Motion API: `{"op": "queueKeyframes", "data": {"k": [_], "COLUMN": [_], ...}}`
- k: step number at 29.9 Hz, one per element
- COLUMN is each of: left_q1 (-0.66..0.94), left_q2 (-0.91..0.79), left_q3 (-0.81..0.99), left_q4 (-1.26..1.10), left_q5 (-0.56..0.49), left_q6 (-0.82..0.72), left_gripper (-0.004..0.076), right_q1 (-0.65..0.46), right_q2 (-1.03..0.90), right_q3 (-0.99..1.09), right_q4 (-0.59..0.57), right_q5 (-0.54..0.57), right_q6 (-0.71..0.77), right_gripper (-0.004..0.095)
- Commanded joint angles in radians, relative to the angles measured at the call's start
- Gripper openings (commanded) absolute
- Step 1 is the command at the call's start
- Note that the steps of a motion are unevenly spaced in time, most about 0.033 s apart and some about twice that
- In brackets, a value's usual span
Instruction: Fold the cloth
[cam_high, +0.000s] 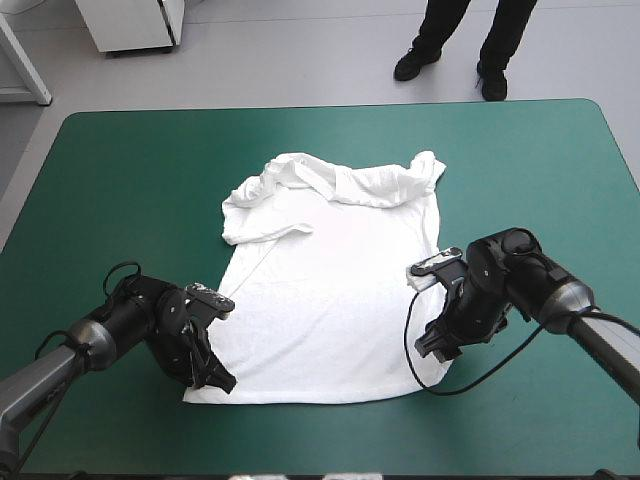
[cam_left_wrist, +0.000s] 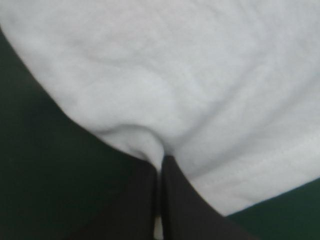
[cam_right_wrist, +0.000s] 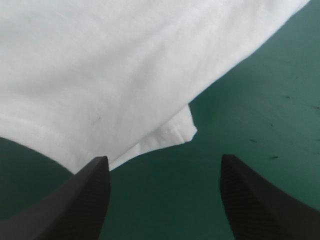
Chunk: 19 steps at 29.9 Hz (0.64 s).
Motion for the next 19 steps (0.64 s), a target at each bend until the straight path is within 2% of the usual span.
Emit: {"op": "queueKeyframes", "data": {"k": [1,8,12,19], "left_q1": [-0.011,-0.011,-0.011,-0.011], "left_q2": [0.071,0.071,0.071,0.071], "left_q3": [0.048,0.048,0.048,0.048], "left_q4": [-0.15,-0.15,-0.15,-0.148], "left_q5": [-0.162,-0.164,-0.168,-0.173], "left_q6": [0.009,0.012,0.012,0.012], "left_gripper": [-0.001,-0.001,-0.001,-0.001], "right_q1": [0.002,0.002,0.002,0.007], "right_q2": [0.011,0.089,0.113,0.151], "right_q3": [-0.02,0.033,0.1,0.14], "right_q4": [-0.003,-0.013,0.018,0.117], "right_q5": [-0.028,-0.082,-0.127,-0.187], "right_q6": [-0.009,-0.011,-0.011,-0.038], "right_gripper": [0.0601,0.06,0.0579,0.0279]}}
